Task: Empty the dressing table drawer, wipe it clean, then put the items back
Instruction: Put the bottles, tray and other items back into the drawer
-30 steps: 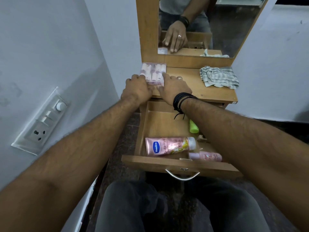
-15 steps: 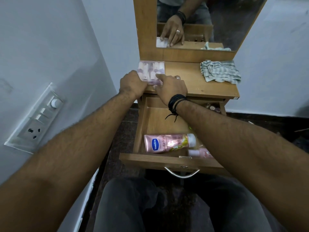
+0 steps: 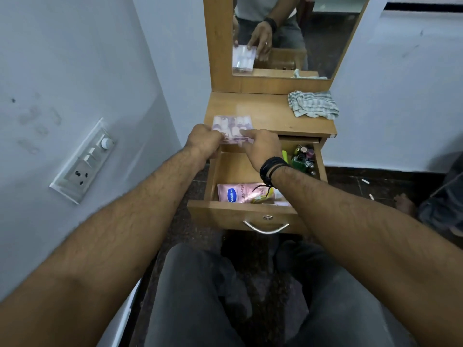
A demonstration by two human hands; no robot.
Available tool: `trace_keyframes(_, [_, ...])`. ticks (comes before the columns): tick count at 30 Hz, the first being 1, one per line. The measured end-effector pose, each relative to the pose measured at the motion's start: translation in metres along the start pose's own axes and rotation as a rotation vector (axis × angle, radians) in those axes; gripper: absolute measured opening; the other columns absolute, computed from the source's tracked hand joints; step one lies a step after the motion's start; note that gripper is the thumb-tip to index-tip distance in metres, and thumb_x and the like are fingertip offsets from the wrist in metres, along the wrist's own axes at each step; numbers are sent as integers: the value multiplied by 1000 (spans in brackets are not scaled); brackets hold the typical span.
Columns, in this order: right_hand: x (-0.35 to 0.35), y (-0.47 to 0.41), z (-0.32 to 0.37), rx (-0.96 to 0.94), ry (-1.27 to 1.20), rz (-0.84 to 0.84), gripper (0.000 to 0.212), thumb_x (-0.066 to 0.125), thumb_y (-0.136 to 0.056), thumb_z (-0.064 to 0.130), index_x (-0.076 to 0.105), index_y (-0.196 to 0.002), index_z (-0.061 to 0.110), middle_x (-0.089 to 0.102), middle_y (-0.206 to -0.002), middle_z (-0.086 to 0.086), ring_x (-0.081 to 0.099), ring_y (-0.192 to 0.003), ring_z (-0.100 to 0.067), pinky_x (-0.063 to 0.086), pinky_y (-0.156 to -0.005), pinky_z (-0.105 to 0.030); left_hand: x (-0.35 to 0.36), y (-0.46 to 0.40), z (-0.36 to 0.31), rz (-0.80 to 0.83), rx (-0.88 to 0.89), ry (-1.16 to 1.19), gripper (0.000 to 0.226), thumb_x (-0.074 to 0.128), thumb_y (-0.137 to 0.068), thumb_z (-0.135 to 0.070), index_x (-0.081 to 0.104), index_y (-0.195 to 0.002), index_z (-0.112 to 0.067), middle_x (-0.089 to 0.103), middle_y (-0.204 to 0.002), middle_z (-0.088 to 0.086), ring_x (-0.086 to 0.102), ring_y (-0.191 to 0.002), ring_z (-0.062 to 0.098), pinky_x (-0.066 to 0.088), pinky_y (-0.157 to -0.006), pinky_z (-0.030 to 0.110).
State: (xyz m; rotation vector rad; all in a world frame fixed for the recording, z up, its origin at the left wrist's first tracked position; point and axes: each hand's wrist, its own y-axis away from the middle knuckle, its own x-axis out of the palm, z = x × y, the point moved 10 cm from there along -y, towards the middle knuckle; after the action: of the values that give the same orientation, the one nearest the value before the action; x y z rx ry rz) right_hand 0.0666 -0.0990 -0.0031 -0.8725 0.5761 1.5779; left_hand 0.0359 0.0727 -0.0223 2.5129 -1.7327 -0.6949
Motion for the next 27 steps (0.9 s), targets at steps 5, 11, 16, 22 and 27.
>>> trace_keyframes(5, [-11, 38, -5, -1, 32, -13, 36, 65, -94, 35, 69, -129, 24, 72, -123, -4, 65, -113, -25, 50, -96, -31, 5, 32, 14, 21, -47, 48, 5, 61, -89, -13, 64, -87, -16, 71, -88, 8, 66, -77, 21, 54, -58, 28])
trace_keyframes(11, [-2, 72, -14, -13, 53, 51, 33, 64, -96, 30, 69, -128, 20, 72, -122, -6, 66, -111, -24, 52, -98, -34, 14, 57, 38, 68, -136, 24, 11, 62, -93, -14, 64, -104, -12, 71, -94, 6, 63, -77, 17, 49, -50, 25])
trace_keyframes(16, [4, 77, -24, 6, 107, 125, 34, 63, -95, 21, 69, -128, 20, 69, -125, -9, 63, -114, -29, 51, -98, -34, 28, 64, 55, 101, -192, 6, 11, 60, -97, -15, 61, -108, -12, 69, -99, 5, 66, -78, 16, 48, -41, 19])
trace_keyframes(22, [12, 65, -31, 13, 150, 161, 35, 61, -93, 17, 70, -127, 17, 68, -128, -8, 62, -117, -28, 48, -99, -31, 34, 47, 64, 86, -213, -93, 19, 61, -96, -18, 62, -114, -11, 70, -101, 5, 72, -85, 22, 62, -59, 31])
trace_keyframes(27, [18, 45, -34, 4, 178, 166, 32, 62, -93, 18, 72, -123, 19, 70, -124, -9, 63, -114, -28, 49, -97, -32, 40, 28, 63, 82, -184, -177, 23, 56, -96, -22, 63, -114, -11, 69, -100, 7, 71, -88, 25, 63, -81, 45])
